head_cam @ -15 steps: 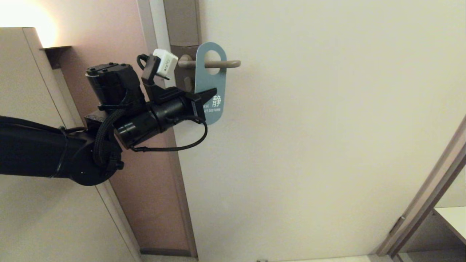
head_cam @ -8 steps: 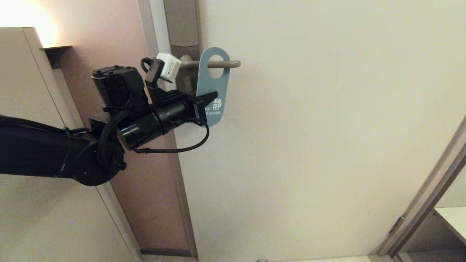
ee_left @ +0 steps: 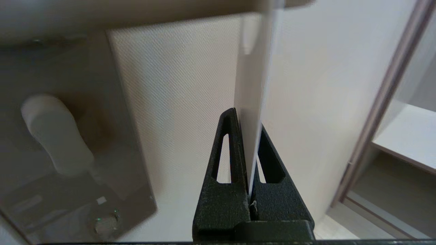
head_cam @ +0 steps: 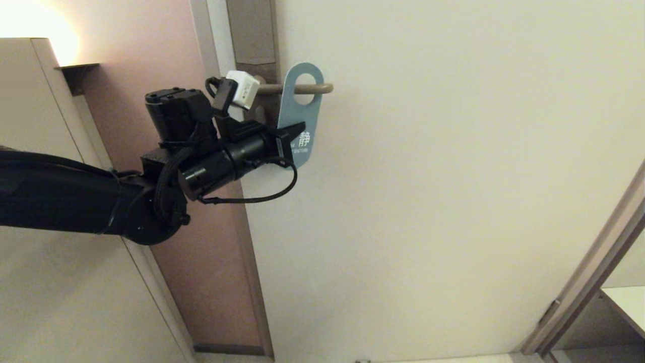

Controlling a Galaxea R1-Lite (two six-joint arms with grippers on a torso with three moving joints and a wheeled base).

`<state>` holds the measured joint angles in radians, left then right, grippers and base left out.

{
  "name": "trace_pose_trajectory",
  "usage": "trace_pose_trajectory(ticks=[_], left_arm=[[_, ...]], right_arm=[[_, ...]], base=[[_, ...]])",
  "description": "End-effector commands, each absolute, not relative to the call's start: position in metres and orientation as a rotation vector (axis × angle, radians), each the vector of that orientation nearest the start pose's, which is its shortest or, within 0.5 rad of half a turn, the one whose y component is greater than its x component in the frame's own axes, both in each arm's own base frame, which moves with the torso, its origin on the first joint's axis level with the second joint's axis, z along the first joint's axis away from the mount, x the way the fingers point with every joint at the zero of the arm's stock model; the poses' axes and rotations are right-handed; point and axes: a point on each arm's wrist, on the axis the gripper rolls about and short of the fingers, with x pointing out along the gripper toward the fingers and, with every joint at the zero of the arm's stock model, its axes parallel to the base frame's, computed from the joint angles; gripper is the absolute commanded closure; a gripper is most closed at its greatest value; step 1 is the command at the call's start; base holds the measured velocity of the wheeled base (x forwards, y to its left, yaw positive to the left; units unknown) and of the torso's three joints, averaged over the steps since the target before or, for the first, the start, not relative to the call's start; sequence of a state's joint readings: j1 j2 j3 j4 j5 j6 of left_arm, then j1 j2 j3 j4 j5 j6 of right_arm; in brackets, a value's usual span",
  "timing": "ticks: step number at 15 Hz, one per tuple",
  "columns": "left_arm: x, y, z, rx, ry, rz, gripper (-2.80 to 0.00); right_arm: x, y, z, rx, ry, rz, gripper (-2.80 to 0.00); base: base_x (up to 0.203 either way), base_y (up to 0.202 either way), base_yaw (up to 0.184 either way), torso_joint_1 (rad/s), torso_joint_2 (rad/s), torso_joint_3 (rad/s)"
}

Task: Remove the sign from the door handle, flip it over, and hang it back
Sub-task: Take down the sign

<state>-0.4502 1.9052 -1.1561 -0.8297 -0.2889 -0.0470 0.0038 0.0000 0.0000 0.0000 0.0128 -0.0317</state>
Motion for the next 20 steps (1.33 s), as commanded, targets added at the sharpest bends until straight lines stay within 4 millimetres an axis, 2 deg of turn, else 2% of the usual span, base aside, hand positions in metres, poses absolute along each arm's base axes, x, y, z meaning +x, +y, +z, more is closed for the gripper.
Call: trace_pose_trajectory(ticks=[1,7,14,20], left_arm=[[0.344,-0.175,0.225,-0.052,-0.064,-0.745,0.00],[0.348,-0.182,0.217,-0.051,-0.045,-0.756,0.00],[0.354,-0.189,0.223,-0.054,-0.075,-0.765,0.00],[0.349,-0.206,0.217,-0.057,-0.057,-0.779,0.00]], right_arm=[[-0.023,0.000,0.076,-0.032,0.001,0.018,0.00],[-0.023,0.000,0.076,-0.032,0.001,0.018,0.00],[-0.023,0.000,0.076,-0.032,0.001,0.018,0.00],[-0.023,0.000,0.076,-0.032,0.001,0.018,0.00]], base=[[0.000,0.000,0.000,0.000,0.00,0.000],[0.000,0.000,0.000,0.000,0.00,0.000],[0.000,0.000,0.000,0.000,0.00,0.000],[0.000,0.000,0.000,0.000,0.00,0.000]])
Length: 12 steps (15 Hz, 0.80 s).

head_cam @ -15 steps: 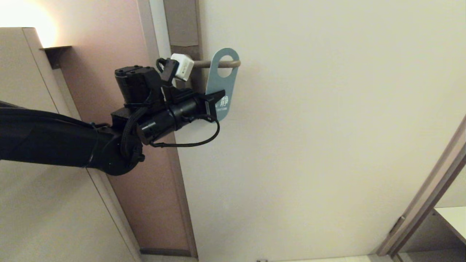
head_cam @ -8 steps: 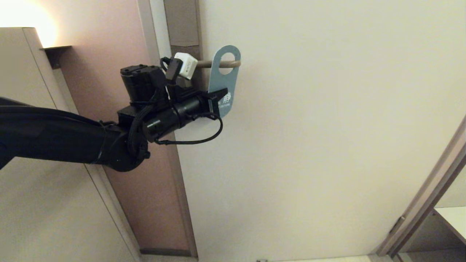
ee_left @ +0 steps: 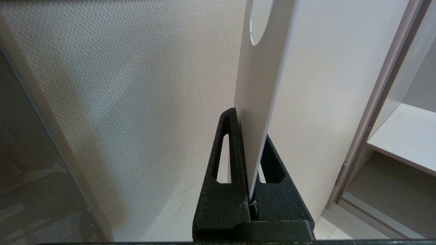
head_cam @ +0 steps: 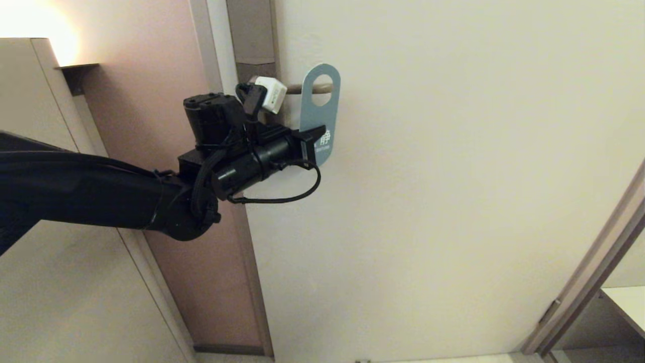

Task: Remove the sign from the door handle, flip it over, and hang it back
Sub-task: Take down the sign, then hand it to the other hand

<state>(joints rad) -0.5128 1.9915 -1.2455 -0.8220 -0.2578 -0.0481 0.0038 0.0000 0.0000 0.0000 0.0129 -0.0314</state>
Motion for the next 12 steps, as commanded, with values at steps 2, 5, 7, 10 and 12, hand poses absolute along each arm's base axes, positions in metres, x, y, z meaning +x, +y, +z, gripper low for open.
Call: trace_pose_trajectory(ticks=[2,5,7,10,12], left_arm=[[0.350,-0.206,0.214,-0.056,-0.052,-0.779,0.00],[0.349,-0.209,0.213,-0.055,-0.048,-0.785,0.00],[0.348,-0.211,0.212,-0.055,-0.047,-0.791,0.00],[0.344,-0.216,0.214,-0.057,-0.052,-0.808,0.00],[0.338,-0.222,0.214,-0.056,-0.054,-0.826,0.00]], right_arm=[[-0.023,0.000,0.076,-0.032,0.001,0.018,0.00],[-0.023,0.000,0.076,-0.032,0.001,0.018,0.00],[-0.023,0.000,0.076,-0.032,0.001,0.018,0.00],[-0.023,0.000,0.076,-0.032,0.001,0.018,0.00],[-0.023,0.000,0.076,-0.031,0.001,0.018,0.00]], base=[[0.000,0.000,0.000,0.000,0.00,0.000],[0.000,0.000,0.000,0.000,0.00,0.000],[0.000,0.000,0.000,0.000,0.00,0.000],[0.000,0.000,0.000,0.000,0.00,0.000],[0.000,0.000,0.000,0.000,0.00,0.000]])
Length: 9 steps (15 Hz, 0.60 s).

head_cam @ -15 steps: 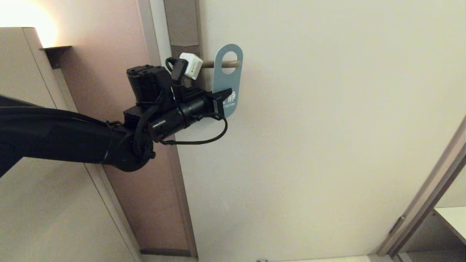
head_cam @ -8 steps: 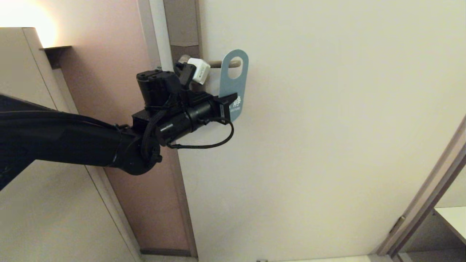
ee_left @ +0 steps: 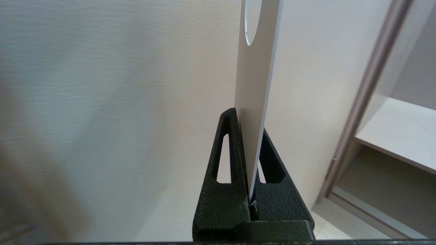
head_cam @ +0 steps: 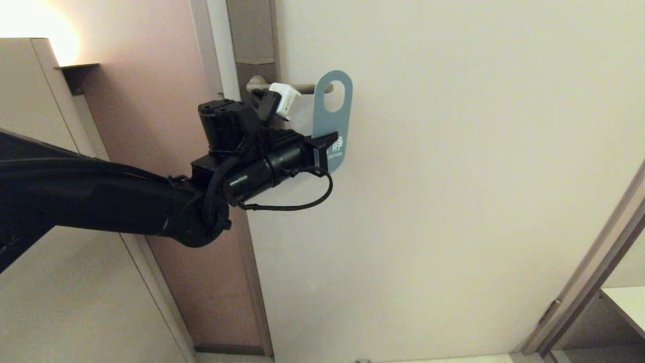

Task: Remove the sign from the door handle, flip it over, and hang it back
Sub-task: Hand it to the other hand

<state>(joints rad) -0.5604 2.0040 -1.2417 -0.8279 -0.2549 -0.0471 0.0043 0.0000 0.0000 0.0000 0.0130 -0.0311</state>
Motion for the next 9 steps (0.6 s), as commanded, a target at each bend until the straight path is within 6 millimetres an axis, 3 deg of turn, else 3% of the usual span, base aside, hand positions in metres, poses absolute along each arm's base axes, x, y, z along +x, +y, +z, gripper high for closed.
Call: trace_pose_trajectory(ticks=[1,9], left_arm=[[0.335,-0.226,0.215,-0.056,-0.057,-0.834,0.00],[0.296,-0.256,0.223,-0.044,-0.091,-0.955,0.00]], right_arm=[[-0.023,0.000,0.076,-0.032,0.001,0.018,0.00],[-0.023,0.000,0.076,-0.031,0.001,0.018,0.00]], base=[[0.000,0.000,0.000,0.000,0.00,0.000],[0.000,0.000,0.000,0.000,0.00,0.000]])
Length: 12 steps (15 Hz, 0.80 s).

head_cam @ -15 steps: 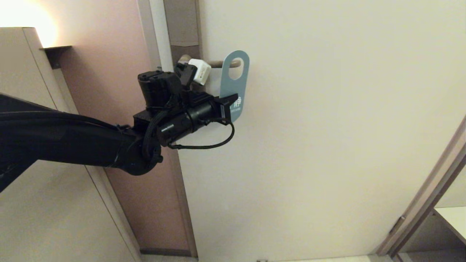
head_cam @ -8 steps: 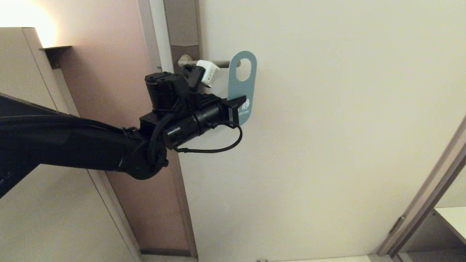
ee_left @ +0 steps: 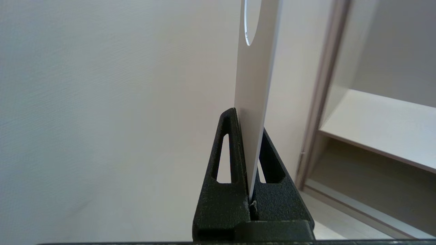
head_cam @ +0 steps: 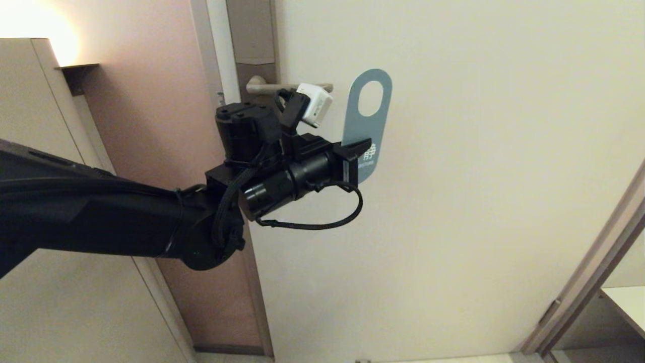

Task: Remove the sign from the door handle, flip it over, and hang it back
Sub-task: Hand it to the other hand

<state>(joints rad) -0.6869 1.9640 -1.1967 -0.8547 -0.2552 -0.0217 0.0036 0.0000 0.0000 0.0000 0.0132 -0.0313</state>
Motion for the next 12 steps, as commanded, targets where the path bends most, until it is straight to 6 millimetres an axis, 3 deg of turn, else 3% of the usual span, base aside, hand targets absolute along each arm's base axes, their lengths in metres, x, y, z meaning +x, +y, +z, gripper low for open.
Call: trace_pose_trajectory(ticks=[1,6,12], left_arm=[[0.289,-0.260,0.224,-0.040,-0.094,-0.976,0.00],[0.267,-0.263,0.225,-0.025,-0.089,-1.019,0.00],[0.248,-0.242,0.234,-0.023,-0.088,-1.010,0.00]], right_arm=[[-0.023,0.000,0.076,-0.032,0.001,0.018,0.00],[-0.023,0.000,0.076,-0.032,0.001,0.018,0.00],[-0.023,0.000,0.076,-0.032,0.001,0.018,0.00]], base=[[0.000,0.000,0.000,0.000,0.00,0.000],[0.000,0.000,0.000,0.000,0.00,0.000],[0.000,0.000,0.000,0.000,0.00,0.000]])
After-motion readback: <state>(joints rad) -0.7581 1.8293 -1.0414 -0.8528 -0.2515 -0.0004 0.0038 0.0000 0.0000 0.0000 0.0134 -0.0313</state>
